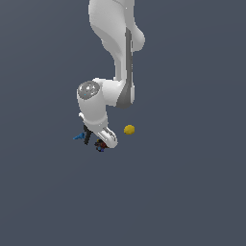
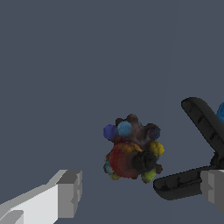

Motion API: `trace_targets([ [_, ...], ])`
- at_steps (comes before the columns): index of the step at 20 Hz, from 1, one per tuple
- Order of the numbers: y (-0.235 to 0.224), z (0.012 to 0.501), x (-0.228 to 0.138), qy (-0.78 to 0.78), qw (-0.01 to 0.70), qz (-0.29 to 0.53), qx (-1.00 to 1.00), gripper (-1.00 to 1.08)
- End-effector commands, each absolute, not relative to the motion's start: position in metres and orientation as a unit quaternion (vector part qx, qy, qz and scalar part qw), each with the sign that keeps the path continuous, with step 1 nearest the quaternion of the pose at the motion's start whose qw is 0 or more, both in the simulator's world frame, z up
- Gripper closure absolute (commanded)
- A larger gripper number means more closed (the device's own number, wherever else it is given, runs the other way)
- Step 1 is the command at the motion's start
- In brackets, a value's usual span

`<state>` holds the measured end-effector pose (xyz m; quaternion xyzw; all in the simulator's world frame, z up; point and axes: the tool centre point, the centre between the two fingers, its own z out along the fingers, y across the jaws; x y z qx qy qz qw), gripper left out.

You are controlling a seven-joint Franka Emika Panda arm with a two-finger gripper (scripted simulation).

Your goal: Pick up a designated object from a clutter of objects.

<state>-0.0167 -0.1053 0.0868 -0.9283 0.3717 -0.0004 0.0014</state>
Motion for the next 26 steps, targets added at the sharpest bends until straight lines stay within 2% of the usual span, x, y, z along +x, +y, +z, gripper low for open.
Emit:
trace_targets([
  [1,-0.108,0.081,-0.019,0.381,0.000,0.000,-0.925,-0.92],
  [8,-0.108,0.076,-0.020,0.380,0.000,0.000,-0.925,-0.92],
  [23,-0.108,0.030,-0.020,0.383,0.000,0.000,-0.924,-0.92],
  [24,-0.108,0.030,-0.020,0.383,0.000,0.000,-0.924,1.08],
  [26,-0.108,0.030,-0.020,0.383,0.000,0.000,-0.924,1.08],
])
